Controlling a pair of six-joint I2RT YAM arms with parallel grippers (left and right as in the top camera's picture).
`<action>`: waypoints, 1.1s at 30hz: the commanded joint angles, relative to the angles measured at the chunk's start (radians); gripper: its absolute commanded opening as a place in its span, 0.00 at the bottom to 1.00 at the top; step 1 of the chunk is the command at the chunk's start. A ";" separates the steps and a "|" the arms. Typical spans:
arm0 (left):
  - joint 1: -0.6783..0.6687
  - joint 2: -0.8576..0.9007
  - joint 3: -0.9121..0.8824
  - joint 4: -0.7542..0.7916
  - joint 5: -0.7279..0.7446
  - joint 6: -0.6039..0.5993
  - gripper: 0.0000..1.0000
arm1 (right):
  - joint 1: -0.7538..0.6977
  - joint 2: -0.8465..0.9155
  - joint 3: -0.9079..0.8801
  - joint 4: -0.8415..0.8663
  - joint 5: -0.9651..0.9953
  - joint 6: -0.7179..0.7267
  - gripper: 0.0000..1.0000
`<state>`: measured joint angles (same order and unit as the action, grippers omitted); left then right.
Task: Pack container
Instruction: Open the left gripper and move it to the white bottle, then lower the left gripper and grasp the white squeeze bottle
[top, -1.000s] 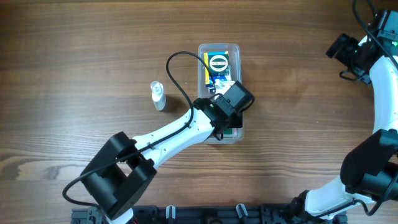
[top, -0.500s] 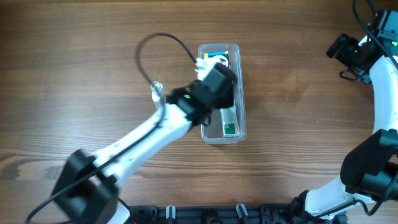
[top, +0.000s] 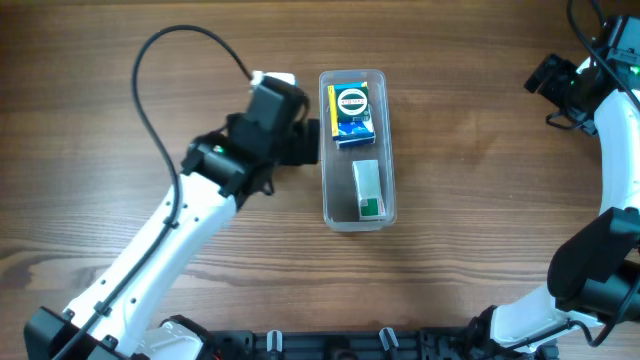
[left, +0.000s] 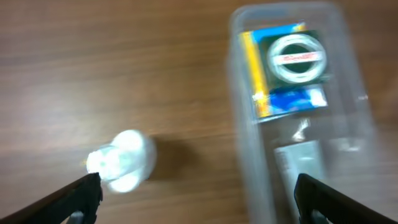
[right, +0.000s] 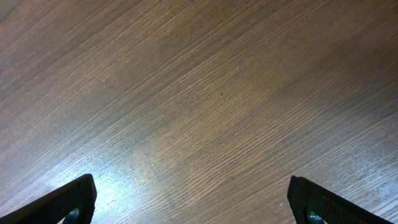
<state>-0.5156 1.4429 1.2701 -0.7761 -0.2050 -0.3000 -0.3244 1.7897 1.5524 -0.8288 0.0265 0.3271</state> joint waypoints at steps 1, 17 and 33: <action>0.104 0.013 0.011 -0.007 0.039 0.061 0.98 | 0.000 0.002 -0.005 0.003 -0.006 -0.010 1.00; 0.222 0.266 0.011 -0.003 0.164 0.183 1.00 | 0.000 0.002 -0.005 0.003 -0.006 -0.010 1.00; 0.222 0.375 0.011 -0.024 0.163 0.185 0.91 | 0.000 0.002 -0.005 0.003 -0.006 -0.010 1.00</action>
<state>-0.2981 1.7992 1.2747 -0.7975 -0.0536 -0.1280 -0.3244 1.7897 1.5524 -0.8288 0.0261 0.3271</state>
